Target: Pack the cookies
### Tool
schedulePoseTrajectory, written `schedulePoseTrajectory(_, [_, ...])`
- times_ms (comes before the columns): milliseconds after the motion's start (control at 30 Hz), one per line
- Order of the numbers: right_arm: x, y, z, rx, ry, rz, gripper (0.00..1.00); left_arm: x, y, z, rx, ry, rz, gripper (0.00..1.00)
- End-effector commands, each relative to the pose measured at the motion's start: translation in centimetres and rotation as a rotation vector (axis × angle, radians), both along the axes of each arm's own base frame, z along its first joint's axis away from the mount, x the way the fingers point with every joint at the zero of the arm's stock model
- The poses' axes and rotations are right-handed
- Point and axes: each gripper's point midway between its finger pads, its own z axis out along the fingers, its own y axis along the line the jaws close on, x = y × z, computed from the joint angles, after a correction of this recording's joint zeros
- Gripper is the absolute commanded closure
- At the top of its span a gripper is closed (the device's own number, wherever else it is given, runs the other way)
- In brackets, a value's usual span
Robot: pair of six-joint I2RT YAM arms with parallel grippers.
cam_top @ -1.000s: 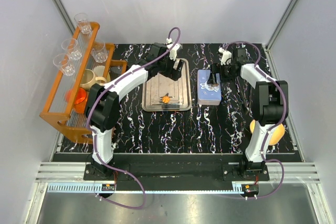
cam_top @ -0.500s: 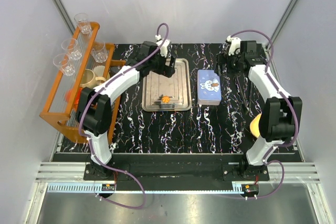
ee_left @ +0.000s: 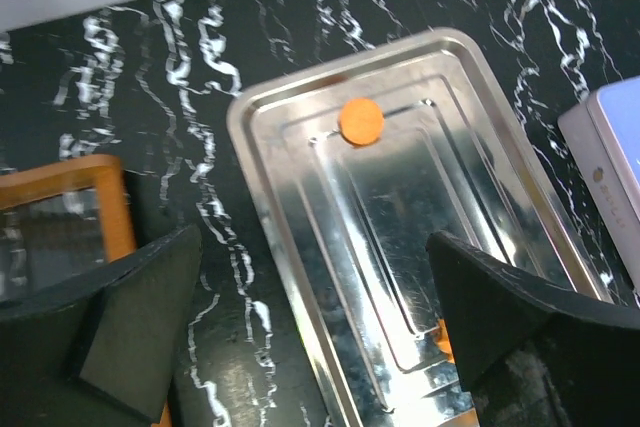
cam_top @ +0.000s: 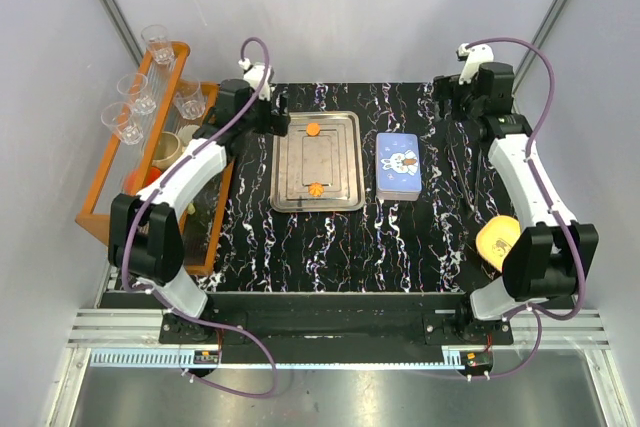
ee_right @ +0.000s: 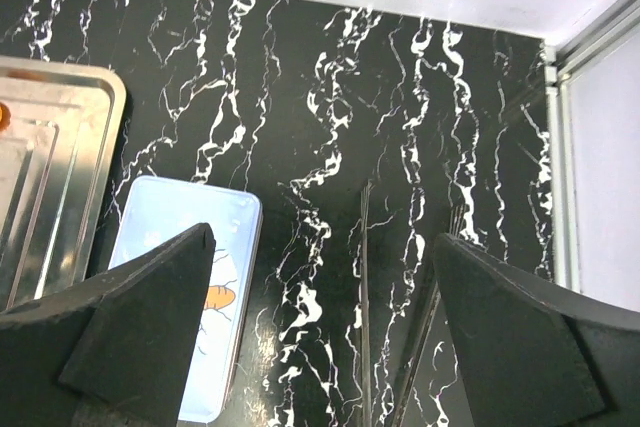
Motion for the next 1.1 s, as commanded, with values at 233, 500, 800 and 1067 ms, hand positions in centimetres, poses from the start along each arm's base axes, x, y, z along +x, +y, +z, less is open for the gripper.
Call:
schedulePoseTrajectory(233, [-0.9,-1.3,9.2,-0.001,-0.235,-0.087,0.00,-1.5,5.2,12.3,-0.038,-0.325,0.135,0.01])
schedulePoseTrajectory(500, [-1.8,-1.1,12.5,0.036,-0.328,-0.088,0.00,-2.9,7.0,14.5,-0.079,-0.386,0.172,0.01])
schedulePoseTrajectory(800, [-2.9,-1.4,14.2,0.029,-0.388,-0.090,0.00,-4.0,7.5,17.1,-0.083,-0.447,0.179,0.01])
schedulePoseTrajectory(1067, [-3.2,-1.2,14.2,0.030,-0.389,-0.079,0.00,-4.2,7.6,16.9,-0.081,-0.441,0.180,0.01])
